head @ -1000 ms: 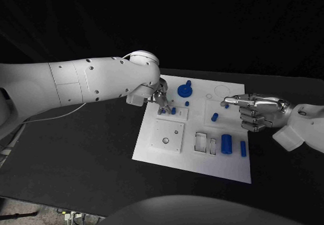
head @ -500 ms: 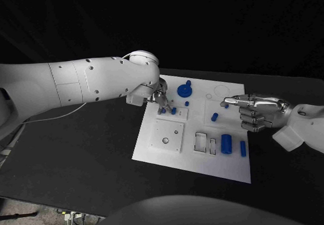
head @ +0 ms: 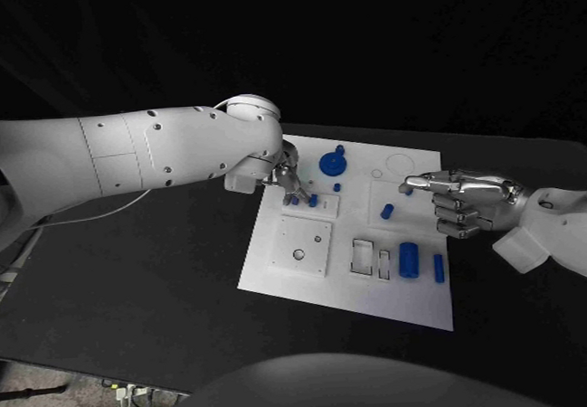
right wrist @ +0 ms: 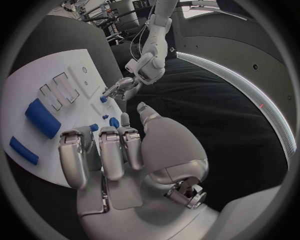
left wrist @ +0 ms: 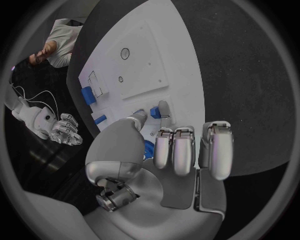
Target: Assemble the parts on the task board
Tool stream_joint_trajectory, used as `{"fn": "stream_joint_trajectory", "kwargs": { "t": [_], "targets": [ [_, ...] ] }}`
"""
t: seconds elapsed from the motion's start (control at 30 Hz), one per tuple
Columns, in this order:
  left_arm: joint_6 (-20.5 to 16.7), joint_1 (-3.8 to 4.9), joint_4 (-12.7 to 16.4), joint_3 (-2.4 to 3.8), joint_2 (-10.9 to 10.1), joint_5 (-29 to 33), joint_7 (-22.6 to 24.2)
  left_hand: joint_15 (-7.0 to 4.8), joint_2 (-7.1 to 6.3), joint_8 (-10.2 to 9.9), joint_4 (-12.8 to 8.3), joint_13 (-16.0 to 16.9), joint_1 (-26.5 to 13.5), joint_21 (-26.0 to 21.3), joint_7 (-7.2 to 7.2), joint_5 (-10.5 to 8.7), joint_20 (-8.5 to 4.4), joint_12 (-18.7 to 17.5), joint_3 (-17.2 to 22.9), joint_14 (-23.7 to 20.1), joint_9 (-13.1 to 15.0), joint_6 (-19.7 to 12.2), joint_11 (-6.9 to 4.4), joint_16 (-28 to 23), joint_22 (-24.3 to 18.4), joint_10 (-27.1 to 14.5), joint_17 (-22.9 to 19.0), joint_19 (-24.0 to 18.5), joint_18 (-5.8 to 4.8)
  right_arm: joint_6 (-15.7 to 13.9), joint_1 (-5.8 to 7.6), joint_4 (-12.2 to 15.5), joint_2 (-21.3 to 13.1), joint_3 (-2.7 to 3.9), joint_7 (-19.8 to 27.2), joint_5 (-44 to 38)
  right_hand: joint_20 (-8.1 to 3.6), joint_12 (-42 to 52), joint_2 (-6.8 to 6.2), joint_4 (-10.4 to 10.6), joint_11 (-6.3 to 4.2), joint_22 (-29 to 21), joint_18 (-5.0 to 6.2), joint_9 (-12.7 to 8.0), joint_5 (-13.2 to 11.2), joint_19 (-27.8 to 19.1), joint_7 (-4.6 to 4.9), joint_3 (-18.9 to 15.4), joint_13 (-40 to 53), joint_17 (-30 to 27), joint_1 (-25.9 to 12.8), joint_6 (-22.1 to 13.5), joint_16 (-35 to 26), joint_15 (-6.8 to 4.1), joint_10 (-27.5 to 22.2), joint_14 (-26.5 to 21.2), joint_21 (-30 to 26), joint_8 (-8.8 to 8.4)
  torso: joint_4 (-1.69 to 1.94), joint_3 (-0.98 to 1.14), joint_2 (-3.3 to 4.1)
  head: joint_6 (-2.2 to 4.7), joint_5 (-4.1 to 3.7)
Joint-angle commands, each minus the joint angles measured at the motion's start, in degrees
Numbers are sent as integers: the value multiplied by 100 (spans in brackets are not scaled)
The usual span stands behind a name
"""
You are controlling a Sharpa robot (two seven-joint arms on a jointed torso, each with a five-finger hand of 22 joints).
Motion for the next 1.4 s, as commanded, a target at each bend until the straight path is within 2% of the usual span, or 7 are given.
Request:
{"fn": "stream_joint_trajectory", "kwargs": {
  "t": [0.03, 0.3, 0.43, 0.87, 0.97, 1.13, 1.4],
  "targets": [
    [-204, -49, 3, -30, -39, -122, -497, -6, 21, 44, -6, 1510, 124, 19, 32, 74, 1, 14, -17, 612, 39, -309, -26, 14, 1455, 605, 1507, 507, -1, 117, -6, 8, -2, -1, 13, 3, -42, 15, -1, -40, -25, 1507, -36, -7, 39, 608, -15, -2, 1495, 1508, 61, 29, 20, -31, 597, 598, 25, -4, 2, -1, -2, 0, 3],
    [-515, -44, 58, 7, -110, -124, -243, -14, 45, 153, 22, 1510, -39, 32, 22, -23, -7, 14, -180, 612, 110, -285, -34, 14, 1459, 605, 1507, 513, -4, 123, -6, 5, -1, -1, 7, 3, -43, 15, -1, -40, -25, 1507, -36, -8, 39, 608, -14, -3, 1495, 1508, 61, 28, 20, -31, 597, 598, 25, -4, -3, -4, -2, 0, -17],
    [-654, -24, 109, 47, -184, -124, -128, -25, 38, 240, 11, 1510, -133, 30, 2, 157, -18, 14, -361, 612, 163, -269, -49, 14, 1459, 605, 1507, 513, -3, 118, -6, 1, -6, -1, 8, 3, -43, 15, -1, -40, -25, 1507, -36, -8, 39, 608, -14, -3, 1495, 1508, 61, 28, 20, -31, 597, 598, 25, -4, -1, -1, -6, 0, -37],
    [-1011, 304, 320, 167, -545, 193, 3, -71, 37, 443, 9, 1510, -6, 84, -78, 298, -56, 14, -584, 612, 240, -78, -110, 14, 1476, 605, 1507, 538, -17, 98, -7, -10, -10, -1, -3, 3, -44, 15, 2, -41, -25, 1507, -36, -11, 42, 608, -14, -3, 1495, 1508, 62, 28, 20, -31, 597, 598, 25, -3, 5, -1, -3, 0, -63],
    [-1160, 348, 349, 175, -604, 280, 153, -87, 74, 491, 4, 1510, 98, 97, -104, 377, -71, 14, -602, 612, 254, -38, -131, 14, 1480, 605, 1507, 544, -20, 99, -7, -16, -5, -1, -7, 3, -44, 15, 3, -41, -25, 1507, -36, -12, 42, 608, -14, -3, 1495, 1508, 62, 28, 20, -32, 597, 598, 25, -3, 3, 6, -9, 0, -60],
    [-1161, 374, 383, 175, -651, 359, 272, -103, 115, 552, 1, 1510, 276, 84, -132, 477, -87, 14, -604, 612, 269, 1, -152, 14, 1476, 605, 1507, 537, -16, 104, -7, -22, 1, -2, -10, 3, -44, 15, 3, -41, -25, 1507, -36, -12, 42, 608, -14, -3, 1495, 1508, 62, 28, 20, -32, 597, 598, 25, -3, 3, -7, 0, 0, -77],
    [-724, 381, 490, 119, -696, 439, 155, -114, 25, 414, -2, 1510, 681, 27, -136, 1538, -103, 14, -601, 612, 73, -8, -158, 14, 1458, 605, 1507, 506, -3, 104, -7, -39, 10, -2, -23, 3, -44, 15, 3, -41, -25, 1507, -36, -12, 42, 608, -14, -3, 1495, 1508, 62, 28, 20, -32, 597, 598, 25, -3, 2, 2, -3, 0, -77]
  ]
}}
